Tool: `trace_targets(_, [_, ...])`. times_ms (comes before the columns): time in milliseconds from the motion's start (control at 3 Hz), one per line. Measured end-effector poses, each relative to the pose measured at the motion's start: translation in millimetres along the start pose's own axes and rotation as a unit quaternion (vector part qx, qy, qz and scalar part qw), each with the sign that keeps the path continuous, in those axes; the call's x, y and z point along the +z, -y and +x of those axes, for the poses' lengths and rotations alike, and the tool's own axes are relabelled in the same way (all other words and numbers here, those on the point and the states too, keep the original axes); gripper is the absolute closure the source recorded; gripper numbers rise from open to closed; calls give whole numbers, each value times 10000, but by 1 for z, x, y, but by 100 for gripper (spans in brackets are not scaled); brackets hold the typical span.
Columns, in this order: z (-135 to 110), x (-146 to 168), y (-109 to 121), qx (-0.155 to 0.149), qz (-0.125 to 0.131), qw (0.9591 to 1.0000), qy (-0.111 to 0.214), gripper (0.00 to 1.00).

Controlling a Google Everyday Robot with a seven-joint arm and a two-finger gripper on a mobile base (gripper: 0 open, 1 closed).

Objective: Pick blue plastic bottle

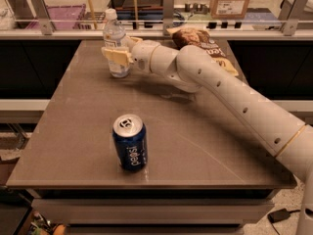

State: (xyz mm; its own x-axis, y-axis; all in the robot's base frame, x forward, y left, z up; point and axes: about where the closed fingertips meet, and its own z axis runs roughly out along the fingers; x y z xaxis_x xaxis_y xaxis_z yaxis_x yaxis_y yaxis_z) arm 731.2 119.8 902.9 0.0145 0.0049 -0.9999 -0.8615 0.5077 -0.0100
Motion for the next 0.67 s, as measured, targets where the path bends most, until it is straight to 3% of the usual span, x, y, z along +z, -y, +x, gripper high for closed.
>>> trace_targets(333, [0,2,-2,0,-18,10000,2,0])
trace_targets(667, [0,2,-2,0,-18,10000,2,0])
